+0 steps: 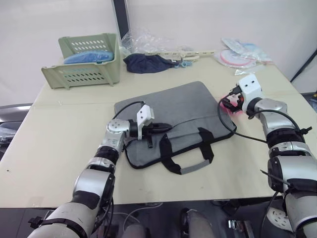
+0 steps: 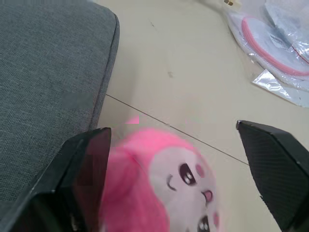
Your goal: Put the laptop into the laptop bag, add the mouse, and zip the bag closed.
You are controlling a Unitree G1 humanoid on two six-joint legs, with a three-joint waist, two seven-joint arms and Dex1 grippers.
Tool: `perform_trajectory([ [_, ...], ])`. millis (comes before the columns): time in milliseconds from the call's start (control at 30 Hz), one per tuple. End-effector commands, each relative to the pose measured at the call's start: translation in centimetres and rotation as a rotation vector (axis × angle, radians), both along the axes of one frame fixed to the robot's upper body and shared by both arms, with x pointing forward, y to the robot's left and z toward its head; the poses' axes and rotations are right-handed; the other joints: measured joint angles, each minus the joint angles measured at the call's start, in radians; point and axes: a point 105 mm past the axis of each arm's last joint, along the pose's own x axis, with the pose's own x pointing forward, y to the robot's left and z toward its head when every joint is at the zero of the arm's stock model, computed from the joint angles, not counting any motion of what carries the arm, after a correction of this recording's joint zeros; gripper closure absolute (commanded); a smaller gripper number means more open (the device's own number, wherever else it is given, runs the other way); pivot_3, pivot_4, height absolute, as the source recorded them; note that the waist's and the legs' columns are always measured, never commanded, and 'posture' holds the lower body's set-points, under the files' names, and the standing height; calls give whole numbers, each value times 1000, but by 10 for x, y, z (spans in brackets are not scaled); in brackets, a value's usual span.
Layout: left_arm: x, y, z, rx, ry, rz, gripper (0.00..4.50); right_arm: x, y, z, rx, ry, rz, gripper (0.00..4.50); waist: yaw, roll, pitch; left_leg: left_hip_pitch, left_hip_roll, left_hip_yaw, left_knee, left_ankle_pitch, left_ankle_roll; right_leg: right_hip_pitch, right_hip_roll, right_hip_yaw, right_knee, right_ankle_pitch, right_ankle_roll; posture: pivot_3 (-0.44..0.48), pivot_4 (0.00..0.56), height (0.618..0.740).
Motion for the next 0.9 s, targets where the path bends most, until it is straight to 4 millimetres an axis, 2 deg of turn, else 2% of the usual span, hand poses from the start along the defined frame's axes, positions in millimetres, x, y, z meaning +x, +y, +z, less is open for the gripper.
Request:
perform_trajectory([
  [33,-35,-2,-76,161,269,-66,4500,-6,-11,39,20,-123,-12,187,1,0,0,0,0,0,0,0,0,0,0,0,0,0,0,0,150,740],
  [167,-29,-2,-63,128,228,-61,4500,-22,-15,61,9,-184,-12,187,3,-1,0,-2,0,-3,0,0,0,0,0,0,0,0,0,0,150,740],
  [233,-19,-2,-42,66,185,-39,4500,-36,-11,72,4,-211,-5,187,3,-1,2,-2,0,-4,0,0,0,0,0,0,0,0,0,0,150,740],
  [467,0,2,15,-83,82,19,4500,-66,3,74,4,-219,-5,187,4,-6,13,-3,0,-3,0,0,0,-2,0,0,0,0,0,0,150,740],
  [567,2,4,46,-152,24,31,4500,-74,6,75,18,-224,-24,187,6,-11,23,-8,0,-3,1,0,-1,-6,0,0,0,0,0,0,150,740],
  [633,6,11,79,-208,-41,75,4500,-80,7,76,18,-225,-31,187,6,-12,24,-14,0,-3,2,0,-1,-11,0,0,0,0,0,0,150,740],
  [700,5,18,100,-247,-73,106,4500,-85,8,77,21,-224,-37,187,2,-19,29,-21,-1,-3,6,1,-1,-23,1,-1,3,0,1,0,150,740],
  [767,5,34,136,-333,-121,170,4500,-92,8,80,28,-226,-51,187,-1,-19,30,-24,-1,-3,6,1,-2,-28,1,-1,5,0,1,0,150,740],
  [833,1,46,159,-380,-153,218,4500,-97,8,80,32,-224,-63,187,-2,-20,31,-24,-1,-2,6,1,-2,-29,1,0,5,0,1,0,150,740],
  [900,-3,63,179,-412,-185,282,3889,-102,8,78,39,-216,-73,144,-2,-20,31,-24,-1,-2,6,1,-2,-29,1,0,5,0,1,0,150,740],
])
